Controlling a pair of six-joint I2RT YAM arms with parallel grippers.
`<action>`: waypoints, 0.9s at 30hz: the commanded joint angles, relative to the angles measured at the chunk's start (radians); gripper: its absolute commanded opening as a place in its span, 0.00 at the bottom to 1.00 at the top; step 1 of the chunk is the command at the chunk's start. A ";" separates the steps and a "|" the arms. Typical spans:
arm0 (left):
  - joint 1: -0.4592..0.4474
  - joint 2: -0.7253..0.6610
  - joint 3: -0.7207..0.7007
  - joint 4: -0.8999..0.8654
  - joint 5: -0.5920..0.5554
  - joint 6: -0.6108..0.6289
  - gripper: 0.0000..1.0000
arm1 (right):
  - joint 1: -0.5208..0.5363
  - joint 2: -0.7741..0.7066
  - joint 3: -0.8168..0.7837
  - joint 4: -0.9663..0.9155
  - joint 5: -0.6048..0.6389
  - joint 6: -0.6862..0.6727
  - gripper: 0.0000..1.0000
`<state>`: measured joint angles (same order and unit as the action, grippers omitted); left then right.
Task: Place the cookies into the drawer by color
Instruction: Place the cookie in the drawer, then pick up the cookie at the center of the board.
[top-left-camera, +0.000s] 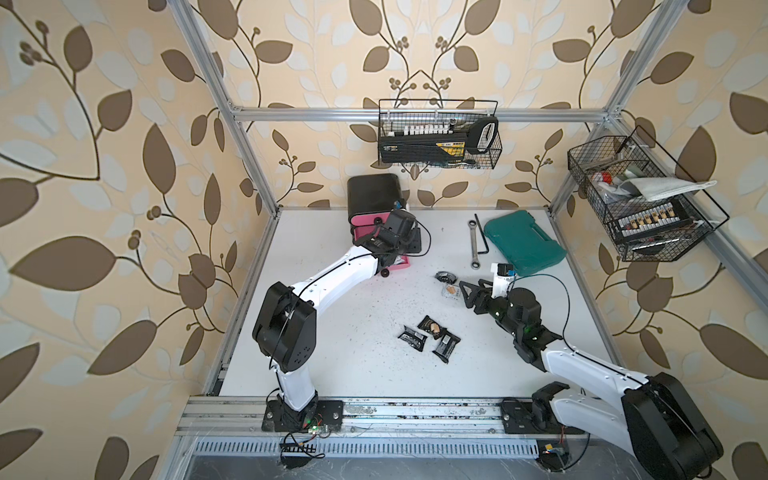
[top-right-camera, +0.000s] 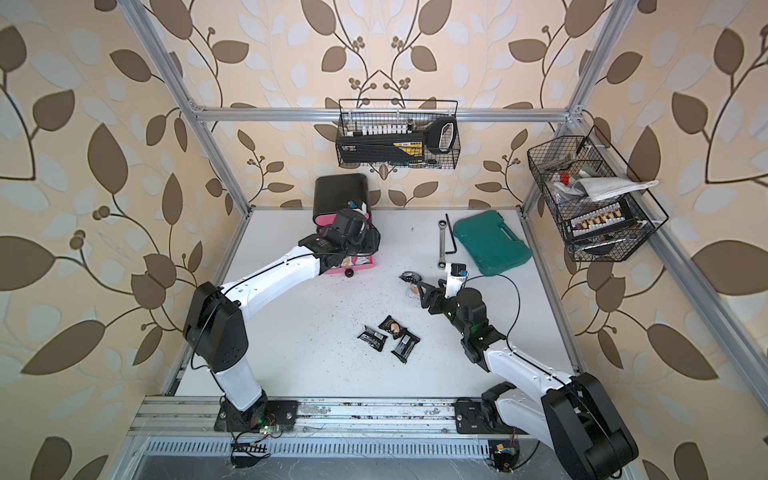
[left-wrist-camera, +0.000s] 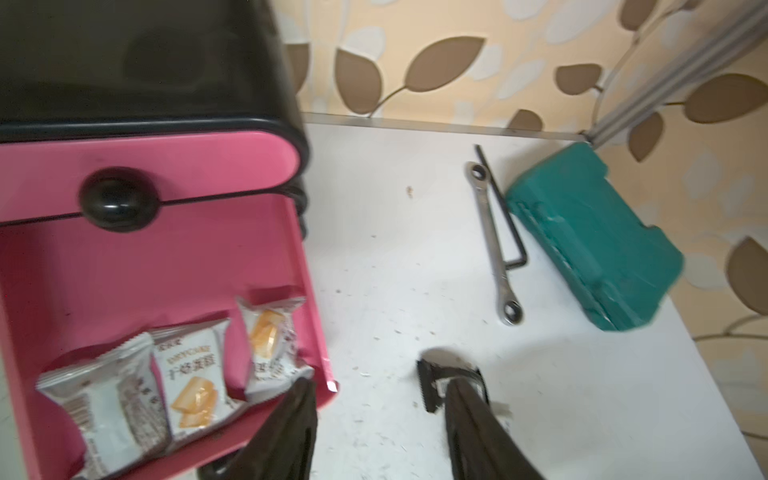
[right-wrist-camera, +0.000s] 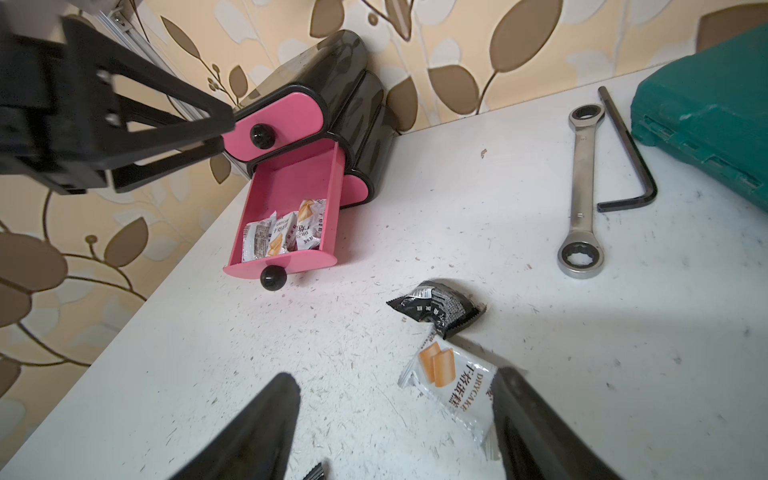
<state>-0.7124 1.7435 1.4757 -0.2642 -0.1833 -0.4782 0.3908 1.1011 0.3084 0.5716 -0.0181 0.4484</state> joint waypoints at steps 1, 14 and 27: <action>-0.109 -0.030 -0.044 -0.001 -0.023 0.057 0.53 | 0.005 -0.012 0.012 0.008 0.046 0.010 0.75; -0.302 0.306 0.096 -0.070 -0.163 -0.034 0.97 | 0.006 -0.213 -0.065 -0.087 0.302 0.053 0.75; -0.261 0.487 0.264 -0.145 -0.083 0.033 0.98 | 0.005 -0.201 -0.054 -0.087 0.291 0.049 0.75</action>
<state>-0.9928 2.2147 1.6947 -0.3992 -0.3111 -0.4755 0.3908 0.9043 0.2443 0.4915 0.2550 0.4969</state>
